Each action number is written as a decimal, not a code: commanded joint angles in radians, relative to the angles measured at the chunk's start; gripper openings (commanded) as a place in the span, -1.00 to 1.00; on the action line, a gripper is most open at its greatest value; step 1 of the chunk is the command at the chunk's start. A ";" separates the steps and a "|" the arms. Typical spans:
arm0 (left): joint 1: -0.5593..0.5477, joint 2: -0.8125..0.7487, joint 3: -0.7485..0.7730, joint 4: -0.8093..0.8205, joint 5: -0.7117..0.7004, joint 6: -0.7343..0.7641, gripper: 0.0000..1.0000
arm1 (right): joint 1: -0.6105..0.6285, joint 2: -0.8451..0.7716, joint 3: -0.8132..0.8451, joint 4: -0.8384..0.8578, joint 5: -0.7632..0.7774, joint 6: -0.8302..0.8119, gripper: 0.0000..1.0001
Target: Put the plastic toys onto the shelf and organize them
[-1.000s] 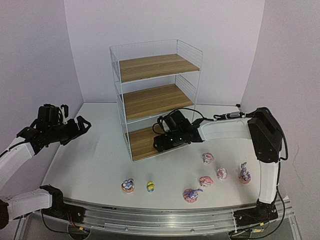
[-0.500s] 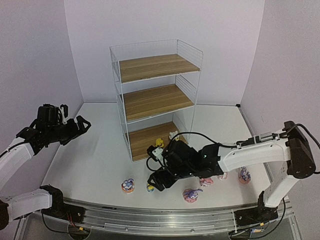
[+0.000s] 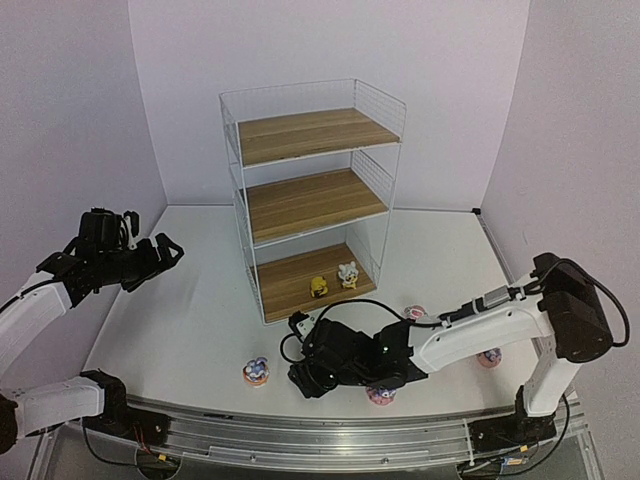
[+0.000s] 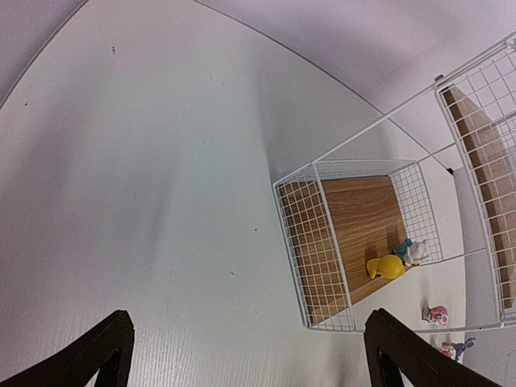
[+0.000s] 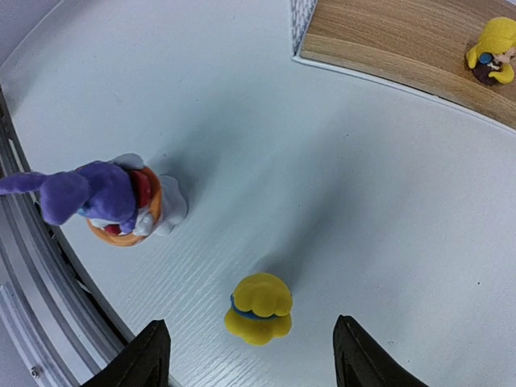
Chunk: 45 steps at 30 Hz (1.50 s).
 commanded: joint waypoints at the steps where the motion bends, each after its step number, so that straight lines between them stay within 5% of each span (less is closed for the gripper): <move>1: 0.001 -0.010 0.006 0.011 -0.020 0.001 0.99 | 0.000 0.049 0.026 0.030 0.058 0.047 0.26; 15: 0.001 -0.022 -0.001 0.014 -0.007 0.002 0.99 | 0.000 0.134 0.070 0.050 0.062 0.048 0.01; 21: 0.001 -0.023 -0.002 0.013 -0.007 0.001 0.99 | 0.001 0.114 0.056 0.085 0.065 0.053 -0.63; 25: 0.002 -0.020 -0.005 0.014 -0.006 -0.001 0.99 | 0.003 0.088 0.047 0.087 0.074 0.056 -0.85; 45: 0.001 -0.022 -0.003 -0.003 -0.016 -0.009 0.99 | -0.242 0.204 0.311 0.089 -0.047 -0.206 -0.87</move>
